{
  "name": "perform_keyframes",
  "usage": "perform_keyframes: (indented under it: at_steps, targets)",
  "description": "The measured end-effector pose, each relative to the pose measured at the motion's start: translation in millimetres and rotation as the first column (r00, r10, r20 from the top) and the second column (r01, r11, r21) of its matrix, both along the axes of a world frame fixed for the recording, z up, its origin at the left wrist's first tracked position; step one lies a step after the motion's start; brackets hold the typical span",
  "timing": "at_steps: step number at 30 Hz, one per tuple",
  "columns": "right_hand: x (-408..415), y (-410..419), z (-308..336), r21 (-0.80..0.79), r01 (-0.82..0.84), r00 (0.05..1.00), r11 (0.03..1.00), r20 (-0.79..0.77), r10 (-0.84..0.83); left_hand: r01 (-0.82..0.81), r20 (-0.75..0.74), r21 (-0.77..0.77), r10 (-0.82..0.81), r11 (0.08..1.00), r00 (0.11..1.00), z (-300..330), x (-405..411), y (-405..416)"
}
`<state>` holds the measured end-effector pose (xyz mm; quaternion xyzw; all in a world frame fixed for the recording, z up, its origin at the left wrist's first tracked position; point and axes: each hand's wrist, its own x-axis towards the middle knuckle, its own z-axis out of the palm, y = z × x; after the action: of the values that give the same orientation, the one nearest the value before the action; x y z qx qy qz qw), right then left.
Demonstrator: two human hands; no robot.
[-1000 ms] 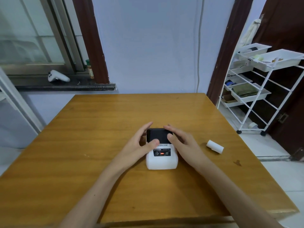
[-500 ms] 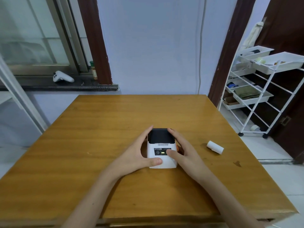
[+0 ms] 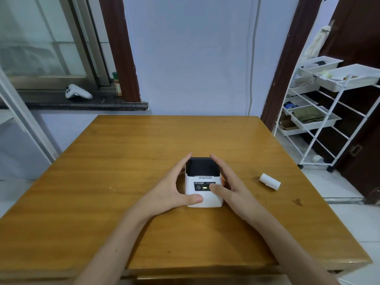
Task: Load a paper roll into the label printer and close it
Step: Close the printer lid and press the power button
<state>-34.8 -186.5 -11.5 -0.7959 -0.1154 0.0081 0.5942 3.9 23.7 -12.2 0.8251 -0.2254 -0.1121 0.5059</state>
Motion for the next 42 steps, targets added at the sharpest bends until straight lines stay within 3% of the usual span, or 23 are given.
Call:
perform_keyframes:
  at_steps: [7,14,42]
  targets:
    - [-2.0,2.7,-1.8,-0.041,0.063,0.997,0.997,0.044,-0.062,-0.01,0.001,0.0,0.01,1.0,1.0,-0.8,0.5,-1.1]
    - [-3.6,0.9,3.0,0.016,0.107,0.994,0.994,-0.007,-0.107,-0.002,0.013,-0.014,0.002,1.0,1.0,-1.9,1.6,-1.3]
    - [-3.8,2.9,3.3,0.034,0.153,0.988,0.988,-0.029,-0.153,-0.049,0.024,-0.08,0.051,0.996,0.998,1.4,0.4,0.1]
